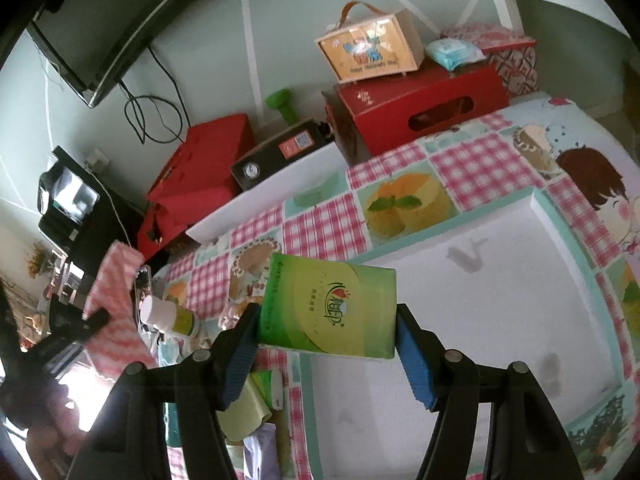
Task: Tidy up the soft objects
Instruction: 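Carry the tissue pack and striped cloth into the white tray and release both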
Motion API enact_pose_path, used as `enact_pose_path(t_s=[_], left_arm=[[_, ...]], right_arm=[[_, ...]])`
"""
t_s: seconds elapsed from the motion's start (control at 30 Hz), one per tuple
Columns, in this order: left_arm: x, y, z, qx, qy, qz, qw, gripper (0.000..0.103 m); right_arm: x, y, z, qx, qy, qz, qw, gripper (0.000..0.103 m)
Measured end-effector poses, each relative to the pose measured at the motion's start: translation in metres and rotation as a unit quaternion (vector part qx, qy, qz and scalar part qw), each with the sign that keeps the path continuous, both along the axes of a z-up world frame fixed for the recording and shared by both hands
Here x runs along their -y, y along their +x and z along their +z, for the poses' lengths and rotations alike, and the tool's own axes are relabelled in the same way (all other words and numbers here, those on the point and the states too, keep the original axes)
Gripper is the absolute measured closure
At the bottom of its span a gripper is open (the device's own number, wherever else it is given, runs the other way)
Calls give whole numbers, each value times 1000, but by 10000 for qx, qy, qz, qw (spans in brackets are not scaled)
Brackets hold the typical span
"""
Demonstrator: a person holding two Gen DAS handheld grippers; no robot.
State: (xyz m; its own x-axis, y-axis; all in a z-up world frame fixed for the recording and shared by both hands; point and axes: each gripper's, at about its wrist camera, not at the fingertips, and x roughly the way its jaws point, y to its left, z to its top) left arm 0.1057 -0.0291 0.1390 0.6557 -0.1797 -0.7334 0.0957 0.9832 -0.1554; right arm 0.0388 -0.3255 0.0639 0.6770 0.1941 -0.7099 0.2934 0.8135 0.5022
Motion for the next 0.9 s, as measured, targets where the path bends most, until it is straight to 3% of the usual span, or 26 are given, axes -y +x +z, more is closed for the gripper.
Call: enact_pose_path(t_s=[0.2,0.5,0.67,0.9], left_arm=[[60,-13,9,-28,9,-937,9956,94],[162,-32,-32,-407,254,-2152,9754,94],[194,-37,-59,-599,243,-2469,9669,94],[219,-17,-99,-701,439,-2450,9660,93]], right_arm=[[18,-13,12,99,-262,-325,9991,35],[69,-29,0,-391,-767,-1036,9909,35],[97,-33,-24,-806,-771,-1406,9838,35],[113,-22,-52,-899,-471,-1517,9832,35]])
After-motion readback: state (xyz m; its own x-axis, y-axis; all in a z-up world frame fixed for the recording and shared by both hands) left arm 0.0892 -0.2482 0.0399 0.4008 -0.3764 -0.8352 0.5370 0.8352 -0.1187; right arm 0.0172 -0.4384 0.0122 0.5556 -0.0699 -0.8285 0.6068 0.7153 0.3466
